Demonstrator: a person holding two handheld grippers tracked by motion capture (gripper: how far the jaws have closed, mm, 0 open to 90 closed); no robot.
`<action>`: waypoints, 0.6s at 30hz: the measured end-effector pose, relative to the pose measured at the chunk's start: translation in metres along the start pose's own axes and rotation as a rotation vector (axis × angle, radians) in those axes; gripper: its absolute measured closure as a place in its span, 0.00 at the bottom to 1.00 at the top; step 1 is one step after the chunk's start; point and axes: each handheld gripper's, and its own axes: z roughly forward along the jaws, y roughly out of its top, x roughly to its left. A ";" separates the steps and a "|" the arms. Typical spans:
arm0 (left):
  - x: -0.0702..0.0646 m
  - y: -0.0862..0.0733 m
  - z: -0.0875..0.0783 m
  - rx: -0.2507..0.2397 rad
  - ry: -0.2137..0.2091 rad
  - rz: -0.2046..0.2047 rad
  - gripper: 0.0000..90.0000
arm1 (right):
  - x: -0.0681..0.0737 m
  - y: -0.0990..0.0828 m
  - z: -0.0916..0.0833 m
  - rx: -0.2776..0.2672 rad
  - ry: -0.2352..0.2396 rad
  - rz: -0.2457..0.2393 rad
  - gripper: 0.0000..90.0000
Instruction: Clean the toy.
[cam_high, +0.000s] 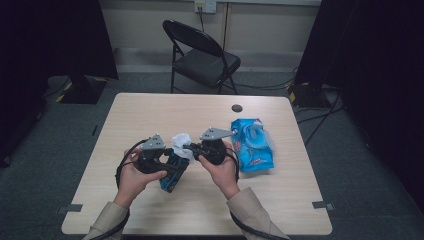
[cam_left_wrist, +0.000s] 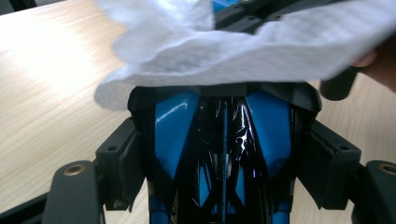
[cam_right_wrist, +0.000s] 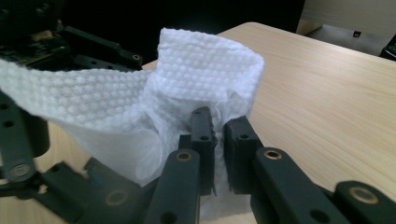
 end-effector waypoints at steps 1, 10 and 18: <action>-0.001 0.000 0.000 0.004 0.001 0.001 0.28 | -0.001 0.000 0.002 0.003 0.001 0.001 0.93; 0.005 -0.001 -0.006 -0.016 0.016 -0.011 0.28 | -0.009 -0.005 -0.002 -0.011 -0.012 0.030 0.93; 0.009 -0.001 -0.010 -0.027 0.041 -0.016 0.28 | -0.014 -0.007 -0.016 -0.053 0.003 0.048 0.93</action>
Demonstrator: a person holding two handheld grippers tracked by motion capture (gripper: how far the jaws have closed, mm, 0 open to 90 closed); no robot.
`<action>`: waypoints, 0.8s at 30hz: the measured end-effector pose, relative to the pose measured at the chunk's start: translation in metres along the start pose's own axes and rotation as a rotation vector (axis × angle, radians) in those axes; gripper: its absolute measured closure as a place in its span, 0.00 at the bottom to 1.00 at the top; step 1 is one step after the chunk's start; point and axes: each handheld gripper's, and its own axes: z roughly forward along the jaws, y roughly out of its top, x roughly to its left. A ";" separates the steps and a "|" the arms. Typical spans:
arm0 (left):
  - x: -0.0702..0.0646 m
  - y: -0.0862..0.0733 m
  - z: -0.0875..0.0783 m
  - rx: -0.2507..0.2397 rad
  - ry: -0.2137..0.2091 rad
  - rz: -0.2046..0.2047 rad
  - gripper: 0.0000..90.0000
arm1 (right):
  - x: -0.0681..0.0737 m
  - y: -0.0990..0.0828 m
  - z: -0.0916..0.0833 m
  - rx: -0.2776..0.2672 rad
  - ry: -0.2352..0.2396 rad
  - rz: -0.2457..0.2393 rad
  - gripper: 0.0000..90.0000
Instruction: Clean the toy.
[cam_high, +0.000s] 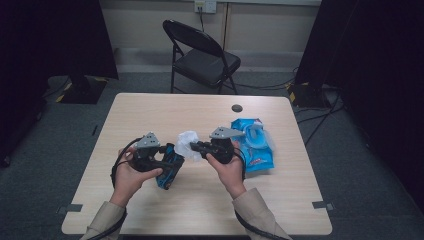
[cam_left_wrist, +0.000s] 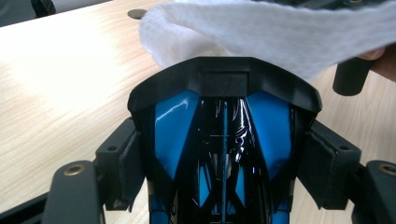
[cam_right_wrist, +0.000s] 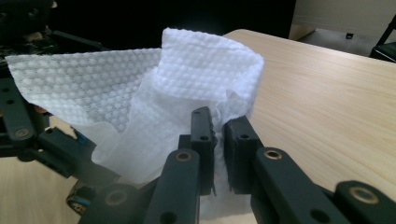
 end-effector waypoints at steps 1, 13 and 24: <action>-0.001 0.000 0.000 0.001 -0.001 0.002 0.28 | 0.001 -0.001 0.000 0.003 0.001 -0.002 0.93; -0.005 0.002 0.002 0.002 0.006 0.015 0.28 | 0.017 -0.015 0.017 0.041 0.011 -0.023 0.93; -0.004 0.002 0.000 0.000 0.019 0.016 0.28 | 0.029 -0.023 0.027 0.066 0.022 -0.042 0.93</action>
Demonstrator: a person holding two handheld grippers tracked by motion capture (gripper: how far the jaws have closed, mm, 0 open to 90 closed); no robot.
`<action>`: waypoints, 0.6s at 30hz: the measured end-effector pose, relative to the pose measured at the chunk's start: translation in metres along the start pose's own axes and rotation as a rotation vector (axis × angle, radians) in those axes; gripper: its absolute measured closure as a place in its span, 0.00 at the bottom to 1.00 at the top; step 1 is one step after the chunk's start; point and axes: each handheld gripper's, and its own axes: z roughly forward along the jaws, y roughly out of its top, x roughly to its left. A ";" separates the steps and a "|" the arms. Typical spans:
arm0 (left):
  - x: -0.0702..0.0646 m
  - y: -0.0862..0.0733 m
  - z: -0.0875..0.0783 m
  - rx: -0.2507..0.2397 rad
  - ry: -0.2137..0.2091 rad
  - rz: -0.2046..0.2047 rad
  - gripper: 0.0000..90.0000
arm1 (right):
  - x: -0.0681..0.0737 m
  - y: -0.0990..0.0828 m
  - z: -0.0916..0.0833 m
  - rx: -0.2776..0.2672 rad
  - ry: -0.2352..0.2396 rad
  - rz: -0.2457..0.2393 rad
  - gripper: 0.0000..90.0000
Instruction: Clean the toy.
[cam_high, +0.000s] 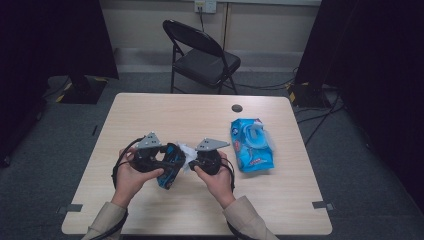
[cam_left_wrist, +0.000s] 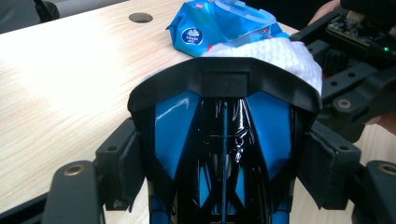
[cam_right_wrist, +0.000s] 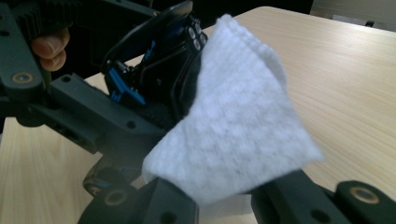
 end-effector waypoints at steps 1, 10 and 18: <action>0.000 0.000 0.000 0.001 0.001 0.001 0.28 | 0.001 -0.001 0.001 0.004 0.002 -0.002 0.93; -0.001 0.001 0.000 -0.009 -0.004 -0.001 0.28 | 0.008 -0.010 0.008 0.023 0.005 -0.014 0.93; 0.000 0.001 -0.001 -0.011 0.005 0.002 0.28 | 0.016 -0.021 0.018 0.042 0.030 -0.013 0.93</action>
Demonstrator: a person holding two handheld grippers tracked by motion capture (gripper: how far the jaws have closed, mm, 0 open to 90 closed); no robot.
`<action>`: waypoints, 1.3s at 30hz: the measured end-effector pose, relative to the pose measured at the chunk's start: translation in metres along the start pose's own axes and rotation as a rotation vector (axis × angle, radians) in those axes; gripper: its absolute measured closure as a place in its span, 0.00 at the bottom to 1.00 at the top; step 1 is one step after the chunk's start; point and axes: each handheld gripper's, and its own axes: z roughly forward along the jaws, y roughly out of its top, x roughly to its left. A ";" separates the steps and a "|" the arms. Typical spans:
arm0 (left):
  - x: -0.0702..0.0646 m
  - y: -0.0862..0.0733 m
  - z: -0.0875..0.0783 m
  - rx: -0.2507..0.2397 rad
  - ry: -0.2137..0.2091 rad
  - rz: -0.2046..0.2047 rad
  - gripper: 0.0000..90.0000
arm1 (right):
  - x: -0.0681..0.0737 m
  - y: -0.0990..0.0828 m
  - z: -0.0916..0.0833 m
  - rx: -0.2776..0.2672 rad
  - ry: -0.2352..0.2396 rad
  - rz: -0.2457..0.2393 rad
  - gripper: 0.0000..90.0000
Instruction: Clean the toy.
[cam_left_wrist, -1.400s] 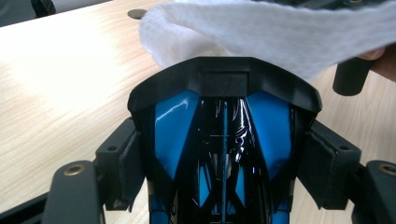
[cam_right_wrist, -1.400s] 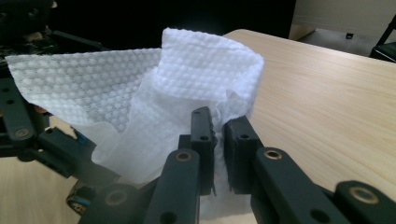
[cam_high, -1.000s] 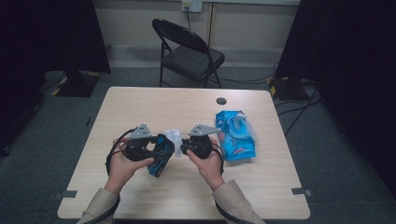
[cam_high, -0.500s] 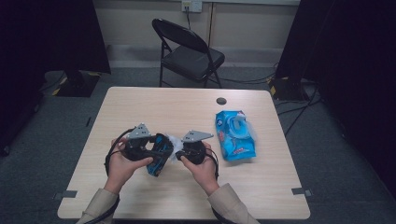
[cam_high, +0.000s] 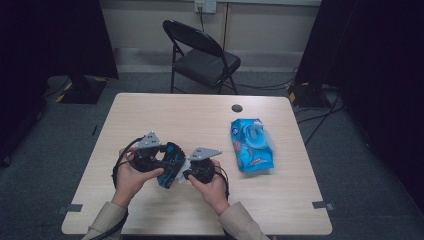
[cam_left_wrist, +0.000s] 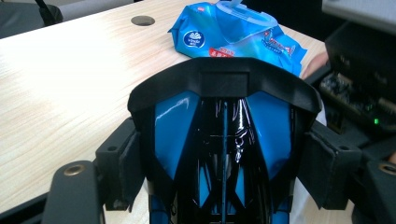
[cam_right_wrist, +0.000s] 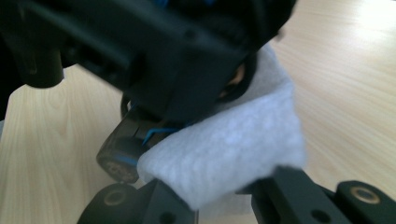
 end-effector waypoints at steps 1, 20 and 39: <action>0.000 0.000 0.000 -0.002 0.001 -0.003 0.28 | 0.001 -0.001 0.001 0.001 0.004 0.003 0.93; 0.003 0.000 -0.004 -0.016 0.018 -0.016 0.28 | 0.015 -0.021 0.019 0.045 0.051 0.016 0.92; 0.003 -0.001 -0.003 -0.008 0.014 -0.012 0.28 | -0.026 -0.002 -0.016 -0.041 -0.027 0.084 0.92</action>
